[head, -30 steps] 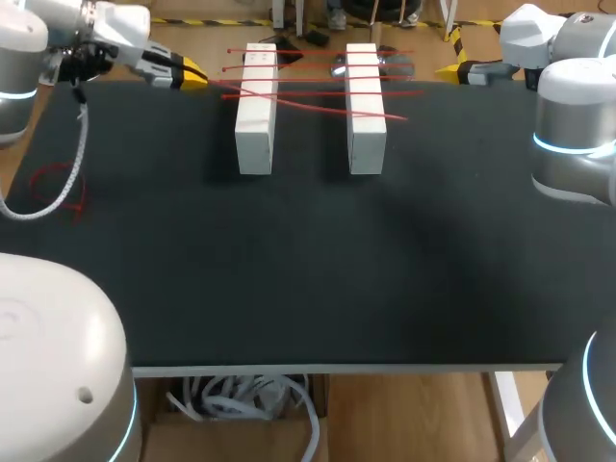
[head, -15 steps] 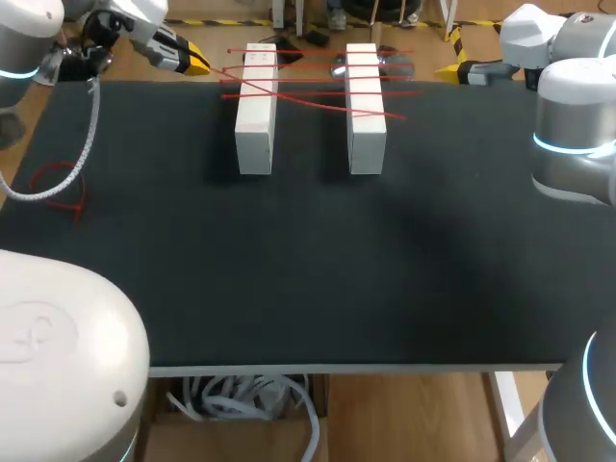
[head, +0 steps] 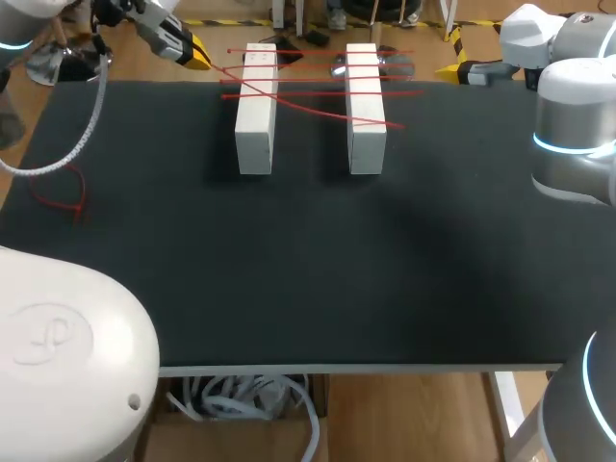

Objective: Grab the tape and strap the tape.

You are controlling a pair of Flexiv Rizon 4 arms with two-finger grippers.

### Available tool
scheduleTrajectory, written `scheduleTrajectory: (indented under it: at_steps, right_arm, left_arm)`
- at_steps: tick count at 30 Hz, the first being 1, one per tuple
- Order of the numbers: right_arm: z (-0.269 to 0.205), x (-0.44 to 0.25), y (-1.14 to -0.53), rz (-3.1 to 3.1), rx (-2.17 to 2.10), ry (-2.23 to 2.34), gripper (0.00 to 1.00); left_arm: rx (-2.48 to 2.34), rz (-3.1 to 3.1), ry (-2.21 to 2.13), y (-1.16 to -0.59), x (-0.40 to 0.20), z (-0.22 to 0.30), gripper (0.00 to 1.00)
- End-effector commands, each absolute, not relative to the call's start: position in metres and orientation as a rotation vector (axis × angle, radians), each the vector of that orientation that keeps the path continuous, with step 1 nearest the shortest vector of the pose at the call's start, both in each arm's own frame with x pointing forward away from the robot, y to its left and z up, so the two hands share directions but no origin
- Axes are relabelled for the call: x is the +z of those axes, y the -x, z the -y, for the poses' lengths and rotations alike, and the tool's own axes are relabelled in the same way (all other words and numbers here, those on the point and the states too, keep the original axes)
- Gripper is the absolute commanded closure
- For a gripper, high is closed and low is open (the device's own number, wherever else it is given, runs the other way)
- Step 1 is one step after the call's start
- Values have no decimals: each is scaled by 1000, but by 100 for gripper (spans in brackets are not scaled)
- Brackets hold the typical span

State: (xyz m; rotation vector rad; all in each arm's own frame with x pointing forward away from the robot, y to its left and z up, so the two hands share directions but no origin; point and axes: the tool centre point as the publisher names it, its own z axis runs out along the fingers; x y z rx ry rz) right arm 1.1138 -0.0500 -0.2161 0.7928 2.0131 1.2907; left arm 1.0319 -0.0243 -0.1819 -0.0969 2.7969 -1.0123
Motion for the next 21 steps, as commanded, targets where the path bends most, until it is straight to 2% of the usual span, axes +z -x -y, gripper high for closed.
scheduleTrajectory:
  at_steps: [1,21]
  right_arm:
    - [50,-216,-1114,-2013,1291,-793,0]
    - [50,-216,-1114,-2013,1291,-793,0]
  left_arm:
    - [-975,-2816,96,-1031,-180,27,100]
    - [-963,-2822,82,-1022,-180,28,100]
